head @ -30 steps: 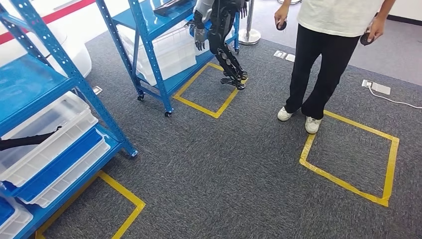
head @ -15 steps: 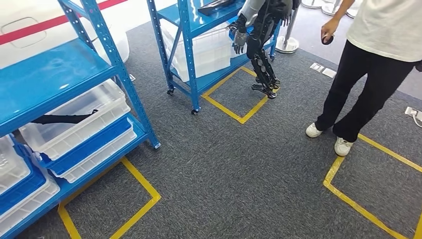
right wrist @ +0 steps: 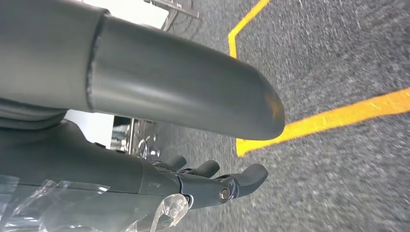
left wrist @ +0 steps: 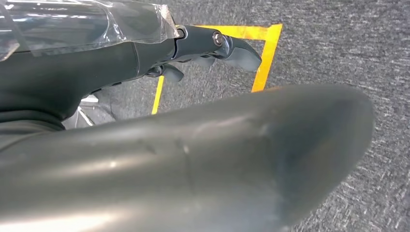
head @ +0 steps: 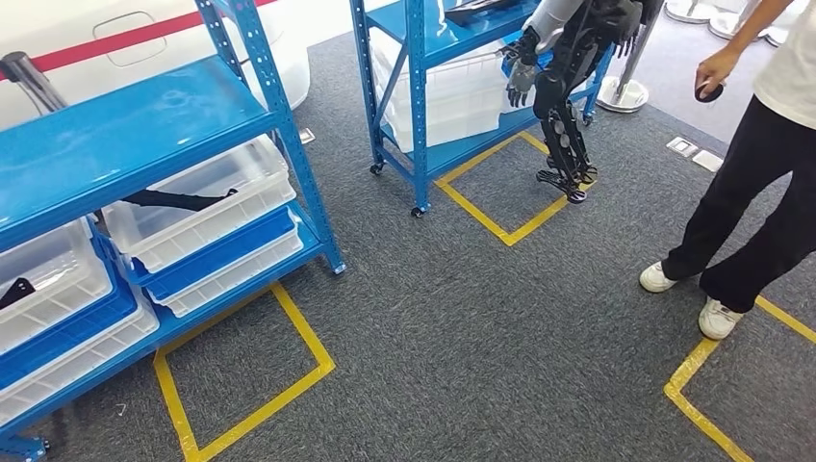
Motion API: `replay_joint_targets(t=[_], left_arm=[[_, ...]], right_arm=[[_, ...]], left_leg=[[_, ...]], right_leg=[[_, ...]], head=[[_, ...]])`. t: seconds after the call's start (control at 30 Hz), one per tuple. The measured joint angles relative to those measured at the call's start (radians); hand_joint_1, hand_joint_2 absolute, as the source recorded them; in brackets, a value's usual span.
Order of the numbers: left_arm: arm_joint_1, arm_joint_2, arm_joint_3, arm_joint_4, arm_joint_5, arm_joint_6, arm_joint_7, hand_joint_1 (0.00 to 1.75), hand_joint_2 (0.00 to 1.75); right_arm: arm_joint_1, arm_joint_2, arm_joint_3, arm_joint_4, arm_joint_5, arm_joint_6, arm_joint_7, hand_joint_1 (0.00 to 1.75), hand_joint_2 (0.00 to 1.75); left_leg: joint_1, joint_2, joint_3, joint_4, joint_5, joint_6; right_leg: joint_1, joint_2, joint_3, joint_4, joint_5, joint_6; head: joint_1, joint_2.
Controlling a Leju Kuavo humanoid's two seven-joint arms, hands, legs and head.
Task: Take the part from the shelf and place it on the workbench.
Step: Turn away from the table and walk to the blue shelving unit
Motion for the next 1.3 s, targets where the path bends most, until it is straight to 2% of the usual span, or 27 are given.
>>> replay_joint_targets(t=[0.07,0.13,0.17,0.23,0.27,0.33,0.37,0.4,0.43,0.5,0.57,0.63,0.67,0.73,0.77,0.8,0.83,0.87,0.9,0.93,1.0,1.03,1.07,1.1,1.17,1.23,1.3], left_arm=[[-0.003,0.0,-0.009,0.0,-0.009,-0.002,0.003,0.0,0.0],[-0.004,0.0,-0.021,-0.001,-0.016,-0.004,0.006,0.0,0.0],[-0.003,-0.001,-0.028,-0.002,-0.021,-0.006,0.009,0.0,0.0],[-0.002,-0.001,-0.041,-0.002,-0.035,-0.012,0.013,0.0,0.0],[-0.002,-0.001,-0.046,-0.002,-0.042,-0.016,0.015,0.0,0.0],[-0.003,-0.002,-0.054,-0.003,-0.053,-0.022,0.017,0.0,0.0],[-0.002,-0.002,-0.059,-0.003,-0.056,-0.025,0.018,0.0,0.0],[-0.001,-0.002,-0.063,-0.002,-0.059,-0.028,0.019,0.0,0.0],[0.001,-0.002,-0.067,-0.002,-0.063,-0.031,0.02,0.0,0.0],[0.003,-0.003,-0.073,-0.003,-0.071,-0.036,0.021,0.0,0.0],[0.003,-0.003,-0.081,-0.004,-0.083,-0.042,0.022,0.0,0.0],[0.006,-0.003,-0.091,-0.005,-0.098,-0.048,0.025,0.0,0.0],[0.008,-0.003,-0.095,-0.005,-0.106,-0.051,0.027,0.0,0.0],[0.009,-0.004,-0.103,-0.005,-0.118,-0.056,0.03,0.0,0.0],[0.007,-0.004,-0.108,-0.005,-0.124,-0.059,0.031,0.0,0.0],[0.006,-0.004,-0.114,-0.005,-0.13,-0.062,0.032,0.0,0.0],[0.006,-0.004,-0.119,-0.005,-0.136,-0.065,0.032,0.0,0.0],[0.008,-0.004,-0.123,-0.005,-0.142,-0.069,0.033,0.0,0.0],[0.01,-0.004,-0.128,-0.005,-0.148,-0.072,0.034,0.0,0.0],[0.012,-0.004,-0.133,-0.005,-0.154,-0.075,0.034,0.0,0.0],[0.011,-0.004,-0.143,-0.006,-0.165,-0.082,0.034,0.0,0.0],[0.008,-0.004,-0.148,-0.007,-0.168,-0.084,0.034,0.0,0.0],[0.005,-0.004,-0.152,-0.007,-0.171,-0.086,0.034,0.0,0.0],[0.004,-0.004,-0.156,-0.008,-0.172,-0.087,0.034,0.0,0.0],[0.006,-0.003,-0.165,-0.008,-0.179,-0.09,0.034,0.0,0.0],[0.009,-0.003,-0.172,-0.008,-0.189,-0.097,0.034,0.0,0.0],[0.007,-0.003,-0.181,-0.008,-0.201,-0.105,0.034,0.0,0.0]], right_arm=[[-0.001,0.001,0.002,0.0,0.0,0.0,0.001,0.0,0.0],[-0.004,0.002,0.005,0.0,0.0,0.0,0.001,0.0,0.0],[-0.006,0.002,0.007,0.0,0.0,0.0,0.002,0.0,0.0],[-0.006,0.002,0.008,-0.001,0.0,0.001,0.003,0.0,0.0],[-0.004,0.002,0.009,0.0,0.0,0.001,0.004,0.0,0.0],[0.0,0.002,0.009,0.0,-0.001,0.002,0.005,0.0,0.0],[0.001,0.002,0.01,0.0,-0.001,0.002,0.006,0.0,0.0],[0.001,0.002,0.01,0.0,-0.002,0.002,0.006,0.0,0.0],[0.001,0.002,0.011,0.0,-0.002,0.001,0.006,0.0,0.0],[0.004,0.001,0.012,0.0,-0.003,0.001,0.006,0.0,0.0],[0.005,0.001,0.013,0.0,-0.003,0.0,0.006,0.0,0.0],[0.0,0.001,0.013,0.0,-0.003,-0.001,0.005,0.0,0.0],[-0.003,0.001,0.014,0.0,-0.003,-0.001,0.005,0.0,0.0],[-0.003,0.002,0.014,0.0,-0.003,-0.001,0.005,0.0,0.0],[0.0,0.002,0.014,0.0,-0.003,-0.001,0.005,0.0,0.0],[0.002,0.002,0.014,0.0,-0.003,0.0,0.006,0.0,0.0],[0.004,0.002,0.015,0.0,-0.004,0.0,0.006,0.0,0.0],[0.005,0.002,0.016,0.0,-0.004,0.0,0.006,0.0,0.0],[0.004,0.002,0.016,0.0,-0.004,0.001,0.006,0.0,0.0],[0.003,0.002,0.017,0.0,-0.004,0.001,0.006,0.0,0.0],[0.002,0.002,0.02,0.0,-0.005,0.001,0.006,0.0,0.0],[0.002,0.003,0.021,0.0,-0.005,0.001,0.006,0.0,0.0],[0.002,0.003,0.022,0.0,-0.005,0.001,0.005,0.0,0.0],[0.001,0.003,0.022,0.0,-0.005,0.001,0.005,0.0,0.0],[-0.004,0.003,0.023,-0.001,-0.006,0.001,0.004,0.0,0.0],[-0.006,0.002,0.023,-0.001,-0.006,0.0,0.003,0.0,0.0],[0.0,0.001,0.024,-0.001,-0.006,0.0,0.002,0.0,0.0]], left_leg=[[-0.011,0.026,0.031,-0.066,0.015,0.01],[-0.012,0.006,0.034,-0.073,0.016,0.015],[-0.009,-0.007,0.039,-0.079,0.019,0.019],[0.0,-0.029,0.048,-0.091,0.027,0.027],[0.001,-0.04,0.049,-0.093,0.027,0.03],[0.002,-0.062,0.048,-0.092,0.027,0.033],[0.002,-0.075,0.048,-0.092,0.027,0.033],[0.004,-0.089,0.05,-0.091,0.026,0.031],[0.007,-0.103,0.052,-0.09,0.025,0.028],[0.01,-0.13,0.052,-0.082,0.019,0.017],[0.009,-0.149,0.047,-0.076,0.014,0.004],[0.011,-0.163,0.042,-0.076,0.015,-0.006],[0.012,-0.155,0.04,-0.071,0.012,-0.009],[0.013,-0.11,0.012,-0.01,-0.022,-0.017],[0.012,-0.081,-0.019,0.053,-0.052,-0.021],[0.012,-0.064,-0.057,0.127,-0.085,-0.024],[0.013,-0.057,-0.091,0.193,-0.108,-0.026],[0.014,-0.053,-0.111,0.231,-0.114,-0.026],[0.014,-0.05,-0.112,0.228,-0.102,-0.025],[0.013,-0.044,-0.091,0.183,-0.073,-0.022],[0.004,0.001,-0.018,0.033,-0.007,-0.007],[-0.003,0.025,0.009,-0.026,0.012,0.002],[-0.009,0.042,0.023,-0.059,0.02,0.009],[-0.013,0.044,0.025,-0.068,0.018,0.014],[-0.011,0.017,0.031,-0.079,0.023,0.021],[-0.001,-0.011,0.044,-0.097,0.034,0.029],[0.005,-0.037,0.049,-0.103,0.039,0.034]], right_leg=[[0.002,-0.015,0.008,-0.001,-0.006,0.008],[0.001,-0.029,0.018,-0.005,-0.012,0.017],[0.0,-0.019,0.021,0.0,-0.018,0.023],[-0.001,0.029,-0.002,0.062,-0.057,0.032],[-0.002,0.055,-0.032,0.123,-0.088,0.033],[-0.003,0.071,-0.102,0.249,-0.137,0.036],[-0.004,0.072,-0.121,0.276,-0.135,0.039],[-0.006,0.073,-0.121,0.263,-0.113,0.041],[-0.008,0.078,-0.102,0.212,-0.075,0.044],[-0.017,0.114,-0.046,0.075,-0.004,0.049],[-0.019,0.138,-0.02,0.01,0.02,0.042],[-0.015,0.121,-0.02,0.007,0.02,0.026],[-0.014,0.111,-0.019,0.006,0.021,0.019],[-0.013,0.088,-0.018,0.004,0.022,0.007],[-0.011,0.076,-0.017,0.004,0.02,0.003],[-0.009,0.064,-0.017,0.004,0.018,-0.001],[-0.007,0.051,-0.017,0.004,0.016,-0.003],[-0.006,0.041,-0.016,0.004,0.014,-0.006],[-0.006,0.031,-0.014,0.004,0.012,-0.007],[-0.005,0.021,-0.01,0.004,0.01,-0.007],[-0.003,0.002,0.0,0.003,0.003,-0.004],[-0.002,-0.008,0.005,0.003,-0.001,0.0],[-0.002,-0.017,0.01,0.002,-0.005,0.005],[-0.001,-0.027,0.014,0.0,-0.008,0.01],[-0.002,-0.04,0.026,-0.005,-0.013,0.021],[-0.002,-0.004,0.018,0.03,-0.039,0.031],[-0.003,0.051,-0.039,0.144,-0.097,0.036]], head=[[0.0,0.0],[0.0,0.0],[0.0,0.0],[0.002,0.0],[0.003,0.0],[0.003,0.0],[0.004,0.0],[0.004,0.0],[0.004,0.0],[0.004,0.0],[0.004,0.0],[0.004,0.0],[0.003,0.0],[0.002,0.0],[0.002,0.0],[0.001,0.0],[0.001,0.0],[0.001,0.0],[0.001,0.0],[0.001,0.0],[0.001,0.0],[0.001,0.0],[0.001,0.0],[0.001,0.0],[0.001,0.0],[0.002,0.0],[0.004,0.0]])
